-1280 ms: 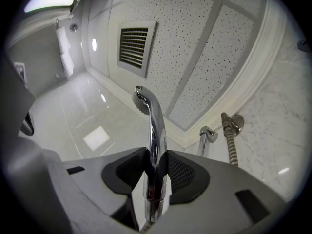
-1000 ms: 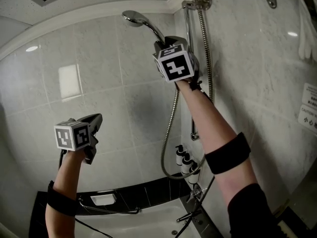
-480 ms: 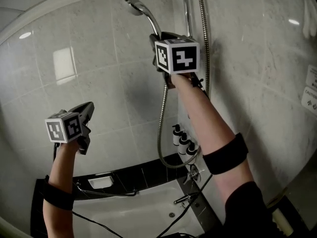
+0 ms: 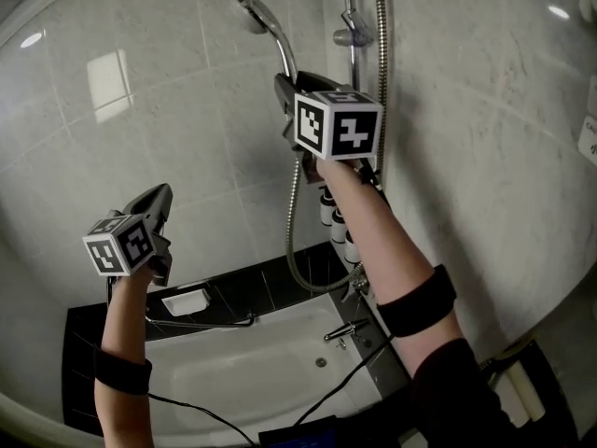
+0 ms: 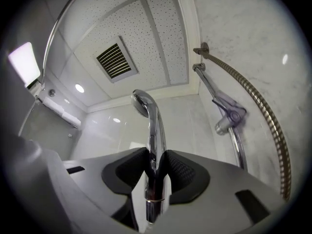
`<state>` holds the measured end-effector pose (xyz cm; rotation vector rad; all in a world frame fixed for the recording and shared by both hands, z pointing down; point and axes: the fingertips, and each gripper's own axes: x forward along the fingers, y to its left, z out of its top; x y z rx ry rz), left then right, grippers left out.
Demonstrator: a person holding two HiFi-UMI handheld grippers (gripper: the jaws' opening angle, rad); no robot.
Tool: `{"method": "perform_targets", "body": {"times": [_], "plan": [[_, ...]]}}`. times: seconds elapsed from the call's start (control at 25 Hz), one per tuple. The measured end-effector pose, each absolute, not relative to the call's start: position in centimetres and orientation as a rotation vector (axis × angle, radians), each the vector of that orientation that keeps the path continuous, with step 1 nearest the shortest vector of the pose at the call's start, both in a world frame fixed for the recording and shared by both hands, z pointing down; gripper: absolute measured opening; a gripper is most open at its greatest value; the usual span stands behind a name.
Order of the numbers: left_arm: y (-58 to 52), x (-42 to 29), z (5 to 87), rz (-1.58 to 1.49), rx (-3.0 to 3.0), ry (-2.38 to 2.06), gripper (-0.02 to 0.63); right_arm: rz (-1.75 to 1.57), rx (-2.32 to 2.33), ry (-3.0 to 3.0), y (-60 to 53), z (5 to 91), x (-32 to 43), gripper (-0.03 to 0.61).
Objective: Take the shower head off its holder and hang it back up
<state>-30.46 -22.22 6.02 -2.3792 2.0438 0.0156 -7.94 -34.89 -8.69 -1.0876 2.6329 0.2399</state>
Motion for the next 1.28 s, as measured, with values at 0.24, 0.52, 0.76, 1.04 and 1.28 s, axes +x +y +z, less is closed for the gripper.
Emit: {"method": "perform_targets", "body": {"times": [0.24, 0.52, 0.76, 1.04, 1.28], "plan": [[-20.6, -30.3, 10.4, -0.006, -2.335, 2.071, 0.0, 0.1, -1.034, 2.657, -33.8, -0.7, -8.2, 0.149], [-18.9, -30.4, 16.6, -0.037, -2.326, 2.12, 0.0, -0.031, -1.043, 2.724, -33.2, 9.2, -8.9, 0.149], [-17.8, -30.2, 21.9, -0.071, -2.349, 2.158, 0.0, -0.151, -1.066, 2.838, -32.4, 19.5, -10.7, 0.147], [-15.8, -30.8, 30.2, -0.113, -2.364, 2.265, 0.0, -0.29, -1.112, 2.946, -30.4, 31.9, -12.3, 0.147], [-14.1, -31.2, 37.8, -0.138, -2.362, 2.342, 0.0, -0.404, -1.175, 3.017, -29.6, 41.4, -12.4, 0.147]]}}
